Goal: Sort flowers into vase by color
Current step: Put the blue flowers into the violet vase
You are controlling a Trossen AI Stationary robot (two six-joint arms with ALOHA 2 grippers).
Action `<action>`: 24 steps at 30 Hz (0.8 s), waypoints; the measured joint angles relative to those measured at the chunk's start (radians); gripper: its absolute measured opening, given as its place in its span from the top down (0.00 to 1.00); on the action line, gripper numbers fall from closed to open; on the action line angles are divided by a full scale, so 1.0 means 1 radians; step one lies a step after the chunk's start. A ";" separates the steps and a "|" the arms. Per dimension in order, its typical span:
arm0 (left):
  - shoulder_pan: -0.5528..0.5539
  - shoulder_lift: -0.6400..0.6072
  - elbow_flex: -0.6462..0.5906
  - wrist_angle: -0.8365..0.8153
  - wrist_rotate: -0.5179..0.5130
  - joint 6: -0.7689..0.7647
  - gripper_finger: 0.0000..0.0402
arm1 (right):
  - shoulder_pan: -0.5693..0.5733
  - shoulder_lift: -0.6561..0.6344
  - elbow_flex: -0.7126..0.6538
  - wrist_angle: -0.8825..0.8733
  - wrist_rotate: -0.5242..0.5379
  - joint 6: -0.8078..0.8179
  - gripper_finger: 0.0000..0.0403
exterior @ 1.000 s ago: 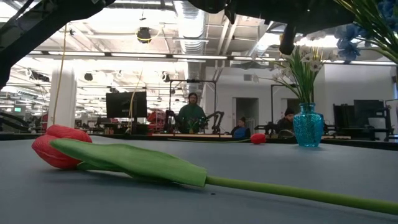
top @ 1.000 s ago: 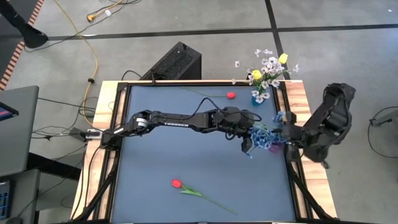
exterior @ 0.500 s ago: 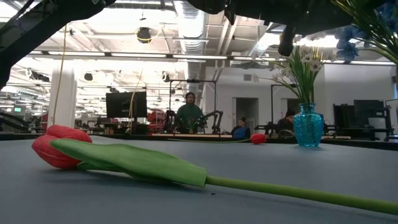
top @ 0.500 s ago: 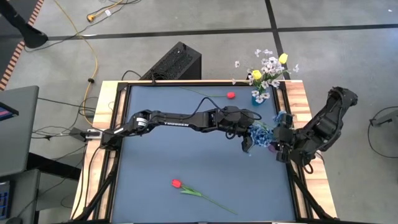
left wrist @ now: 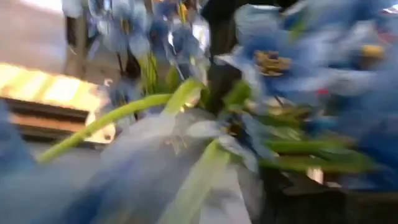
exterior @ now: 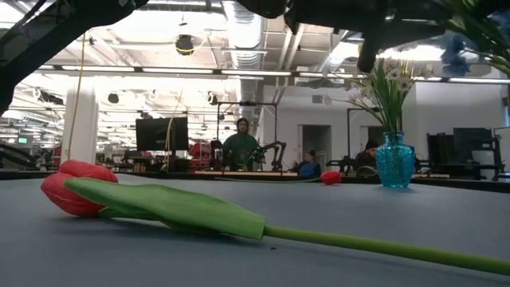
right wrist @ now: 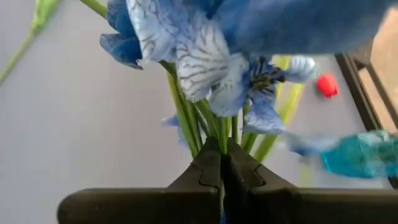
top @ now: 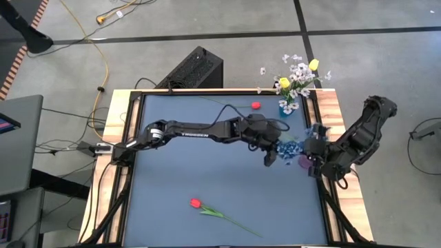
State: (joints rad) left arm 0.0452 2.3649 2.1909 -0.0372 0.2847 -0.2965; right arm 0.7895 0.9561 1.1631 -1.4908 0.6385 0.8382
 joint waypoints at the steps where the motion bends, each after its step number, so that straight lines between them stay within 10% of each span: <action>1: 0.008 -0.009 0.003 -0.040 0.032 -0.010 0.77 | 0.000 -0.003 0.004 -0.014 -0.008 0.006 0.93; 24: 0.073 -0.077 0.009 -0.280 0.124 0.075 0.72 | 0.155 -0.064 -0.035 -0.080 0.131 0.345 0.94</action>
State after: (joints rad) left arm 0.1181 2.2879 2.1998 -0.3175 0.4086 -0.2213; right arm 0.9446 0.8917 1.1276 -1.5709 0.7693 1.1834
